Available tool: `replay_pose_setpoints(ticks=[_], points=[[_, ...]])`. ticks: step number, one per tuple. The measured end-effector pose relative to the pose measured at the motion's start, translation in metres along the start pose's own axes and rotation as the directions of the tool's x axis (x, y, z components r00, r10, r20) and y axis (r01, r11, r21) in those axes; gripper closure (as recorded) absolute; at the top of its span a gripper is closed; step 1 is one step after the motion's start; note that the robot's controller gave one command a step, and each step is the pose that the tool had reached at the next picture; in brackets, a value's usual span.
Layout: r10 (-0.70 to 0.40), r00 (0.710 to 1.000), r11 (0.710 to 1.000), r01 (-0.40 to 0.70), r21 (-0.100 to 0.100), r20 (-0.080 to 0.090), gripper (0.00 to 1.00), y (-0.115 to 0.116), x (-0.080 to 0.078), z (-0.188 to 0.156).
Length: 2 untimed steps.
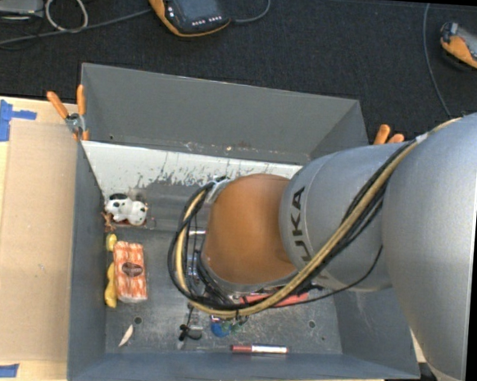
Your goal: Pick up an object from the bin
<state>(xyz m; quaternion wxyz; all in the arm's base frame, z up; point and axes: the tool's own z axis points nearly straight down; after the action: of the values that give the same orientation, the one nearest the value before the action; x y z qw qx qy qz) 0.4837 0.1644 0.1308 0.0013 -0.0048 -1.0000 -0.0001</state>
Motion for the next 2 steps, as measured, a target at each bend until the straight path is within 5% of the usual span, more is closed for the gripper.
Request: replay_pose_setpoints(ticks=[1, 2], points=[[-0.001, 1.000, 1.000, 0.001, 0.000, 0.000, 0.00, 0.000, 0.000, 0.000], [-0.130, 0.992, 0.992, 0.130, 0.000, 0.002, 0.00, -0.012, -0.052, 0.015]])
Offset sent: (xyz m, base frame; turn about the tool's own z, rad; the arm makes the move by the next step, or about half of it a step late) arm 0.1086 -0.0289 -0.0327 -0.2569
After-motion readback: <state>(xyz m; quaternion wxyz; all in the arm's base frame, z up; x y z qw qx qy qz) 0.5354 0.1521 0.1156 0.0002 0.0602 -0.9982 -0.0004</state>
